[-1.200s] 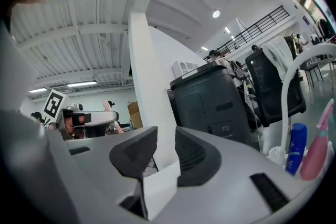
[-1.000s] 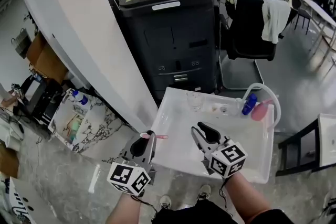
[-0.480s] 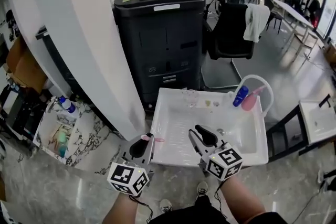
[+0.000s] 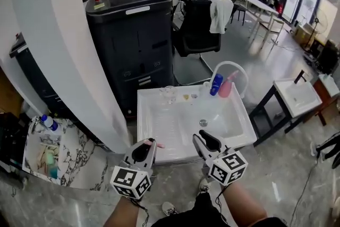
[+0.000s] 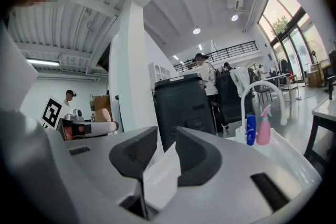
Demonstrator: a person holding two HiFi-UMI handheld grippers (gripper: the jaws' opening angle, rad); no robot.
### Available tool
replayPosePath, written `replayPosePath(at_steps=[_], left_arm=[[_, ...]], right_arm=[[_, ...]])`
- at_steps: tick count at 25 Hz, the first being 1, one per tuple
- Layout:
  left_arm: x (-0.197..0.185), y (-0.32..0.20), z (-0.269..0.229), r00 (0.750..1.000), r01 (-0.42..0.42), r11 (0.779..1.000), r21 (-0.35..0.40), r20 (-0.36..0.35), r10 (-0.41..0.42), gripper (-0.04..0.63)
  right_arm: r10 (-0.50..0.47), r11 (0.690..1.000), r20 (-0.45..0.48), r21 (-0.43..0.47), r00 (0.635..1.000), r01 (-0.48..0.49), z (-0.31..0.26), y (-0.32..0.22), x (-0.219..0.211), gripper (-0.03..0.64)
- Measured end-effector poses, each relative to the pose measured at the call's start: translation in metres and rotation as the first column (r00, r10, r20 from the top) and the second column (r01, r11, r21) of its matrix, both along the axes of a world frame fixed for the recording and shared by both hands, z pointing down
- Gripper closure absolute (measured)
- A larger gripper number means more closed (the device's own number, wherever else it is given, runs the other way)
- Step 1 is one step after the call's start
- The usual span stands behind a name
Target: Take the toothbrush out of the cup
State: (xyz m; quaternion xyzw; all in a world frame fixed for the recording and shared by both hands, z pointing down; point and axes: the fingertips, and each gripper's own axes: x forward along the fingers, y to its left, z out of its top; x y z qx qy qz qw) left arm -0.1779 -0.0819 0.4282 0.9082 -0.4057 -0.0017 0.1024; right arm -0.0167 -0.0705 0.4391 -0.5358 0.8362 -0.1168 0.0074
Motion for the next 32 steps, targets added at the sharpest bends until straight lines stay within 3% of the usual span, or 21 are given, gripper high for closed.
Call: replayPosePath(at_steps=[10, 15, 20, 32], left_arm=[[0.040, 0.036, 0.004, 0.996, -0.084, 0.996, -0.005, 0.018, 0.084, 0.560], [0.045, 0.049, 0.009, 0.996, -0.082, 0.996, -0.022, 0.022, 0.082, 0.560], [0.043, 0.051, 0.007, 0.997, -0.073, 0.997, -0.022, 0.030, 0.074, 0.560], [0.039, 0.055, 0.010, 0.996, -0.076, 0.997, -0.024, 0.037, 0.077, 0.561]], right_arm=[[0.100, 0.995, -0.009, 0.003, 0.995, -0.100, -0.001, 0.046, 0.044, 0.500], [0.100, 0.995, -0.004, -0.007, 0.995, -0.100, 0.003, 0.056, 0.050, 0.519], [0.095, 0.995, 0.000, 0.007, 0.995, -0.095, 0.001, 0.055, 0.046, 0.598], [0.069, 0.998, 0.001, 0.000, 0.998, -0.069, 0.006, 0.063, 0.036, 0.600]])
